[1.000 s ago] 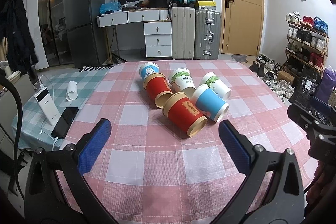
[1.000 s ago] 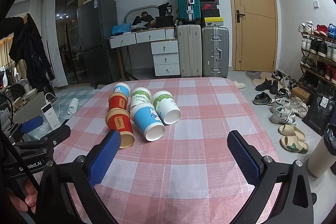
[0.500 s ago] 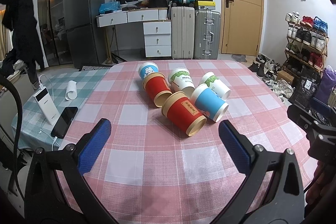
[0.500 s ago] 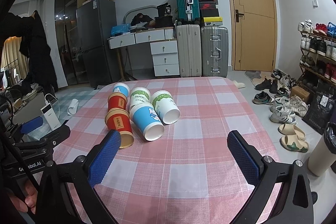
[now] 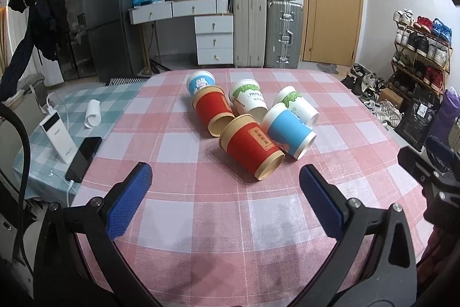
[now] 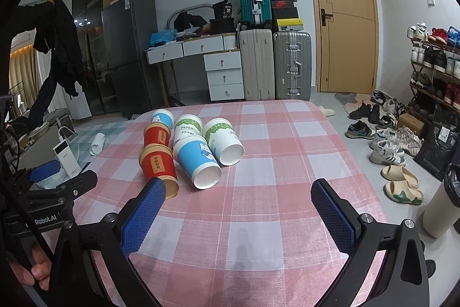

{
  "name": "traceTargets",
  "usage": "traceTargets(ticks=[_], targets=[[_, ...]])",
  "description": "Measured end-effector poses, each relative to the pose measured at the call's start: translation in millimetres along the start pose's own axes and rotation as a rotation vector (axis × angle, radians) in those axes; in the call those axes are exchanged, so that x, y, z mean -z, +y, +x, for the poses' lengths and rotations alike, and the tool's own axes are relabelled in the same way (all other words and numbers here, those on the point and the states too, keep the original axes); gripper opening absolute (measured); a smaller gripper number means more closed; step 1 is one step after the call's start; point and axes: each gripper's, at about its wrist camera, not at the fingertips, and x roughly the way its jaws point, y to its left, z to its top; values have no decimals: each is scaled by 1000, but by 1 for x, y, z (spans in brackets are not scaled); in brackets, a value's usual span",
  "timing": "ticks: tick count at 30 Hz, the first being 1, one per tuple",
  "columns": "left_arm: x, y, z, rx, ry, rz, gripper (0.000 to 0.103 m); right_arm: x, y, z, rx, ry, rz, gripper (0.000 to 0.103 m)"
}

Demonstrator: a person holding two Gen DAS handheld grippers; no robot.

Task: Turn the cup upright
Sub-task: 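Reach the left gripper to the red cup lying nearest and grasp it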

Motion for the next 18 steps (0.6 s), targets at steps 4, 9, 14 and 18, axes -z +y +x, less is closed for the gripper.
traceTargets(ticks=[4,9,14,18], targets=[[-7,1,18,0,49,-10,102,2,-5,8,5,16,10,103],[-19,0,47,23,140,-37,102,3,-16,18,11,33,28,103],[-32,-2,78,60,218,-84,102,5,-26,30,11,56,51,103],[-39,-2,110,54,301,-138,102,6,-34,39,16,65,61,103]])
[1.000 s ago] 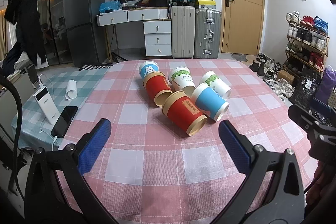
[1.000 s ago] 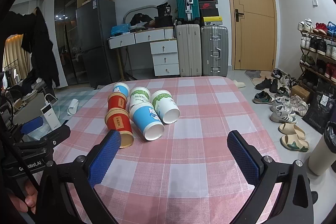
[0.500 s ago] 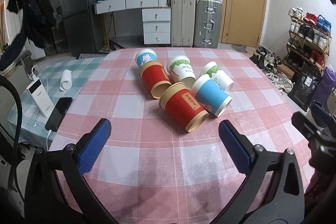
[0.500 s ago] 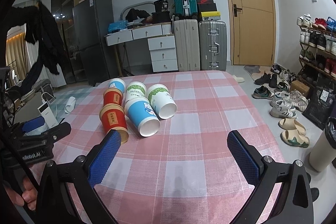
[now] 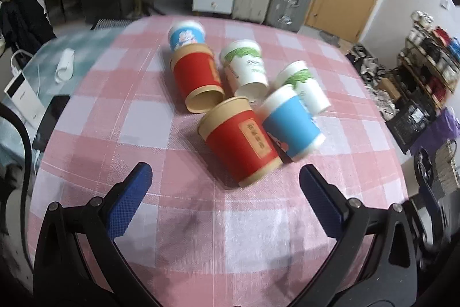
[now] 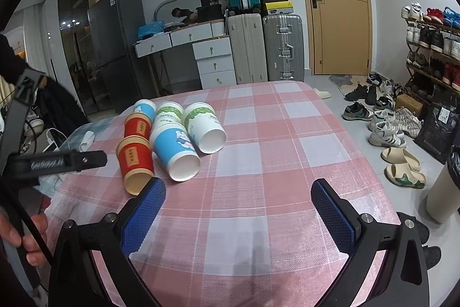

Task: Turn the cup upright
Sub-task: 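Reach the left gripper to the red cup lying nearest and grasp it, then lift the red cup with the left gripper and carry it toward the right gripper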

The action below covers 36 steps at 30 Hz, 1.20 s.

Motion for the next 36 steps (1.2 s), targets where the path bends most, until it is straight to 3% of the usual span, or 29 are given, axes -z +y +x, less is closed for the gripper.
traceTargets(ticks=[7,20,26,31,36], targets=[[-22,-1,47,39,125,-63,102,-3,-14,12,7,7,19,103],[-35,8,99,11,276,-237,98,-4,-28,34,-12,29,49,103],[-36,16,113,32,314,-295,85,-4,-29,39,-19,29,51,103],[-36,15,124,45,353,-290,64,-3,-29,39,-19,26,56,103],[-36,20,124,58,339,-310,61,-3,-30,41,-18,27,66,103]])
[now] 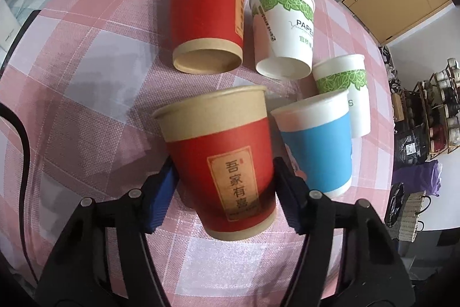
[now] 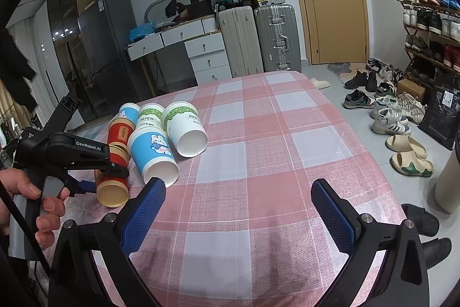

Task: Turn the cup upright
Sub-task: 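Lift the red cup with the left gripper and carry it toward the right gripper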

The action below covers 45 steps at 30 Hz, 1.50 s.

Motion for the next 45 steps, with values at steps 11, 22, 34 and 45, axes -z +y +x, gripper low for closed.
traceTargets(ticks=[11,22,34,45], targets=[[23,1,-10,12,28,61,60,2,0,-4,-1,-6,0,103],[72,11,-40,36,68,157,60,5,5,-14,3,-10,3,103],[132,20,-75,61,121,227,61,17,15,-37,11,-15,-3,103],[156,19,-53,29,169,258,61,27,23,-49,11,4,-24,103]])
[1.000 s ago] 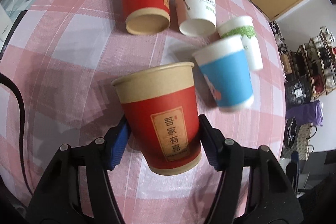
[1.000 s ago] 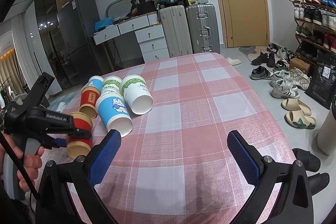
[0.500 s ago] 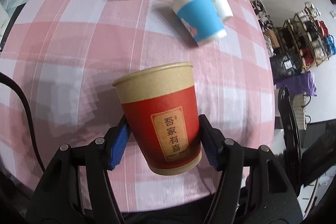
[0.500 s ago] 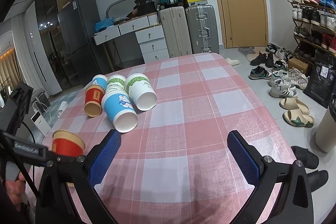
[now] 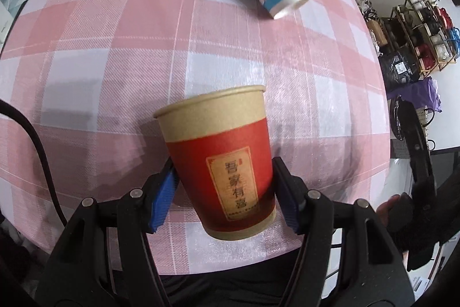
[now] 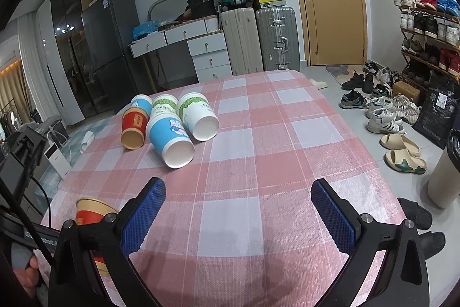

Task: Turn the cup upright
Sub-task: 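Lift the red cup with the left gripper and carry it toward the right gripper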

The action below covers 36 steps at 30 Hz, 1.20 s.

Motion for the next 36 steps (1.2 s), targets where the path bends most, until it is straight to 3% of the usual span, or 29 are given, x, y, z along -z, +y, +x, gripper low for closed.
traceTargets(ticks=[24,27,33,36], targets=[[-1,-7,2,-28,-1,77,62,4,4,0,7,21,-16,103],[-2,-6,-5,-57,-9,61,68,3,5,1,2,20,-21,103],[0,-11,-27,-5,-29,81,81,3,6,1,3,21,-22,103],[0,-17,-42,9,-61,101,82,3,6,1,4,23,-19,103]])
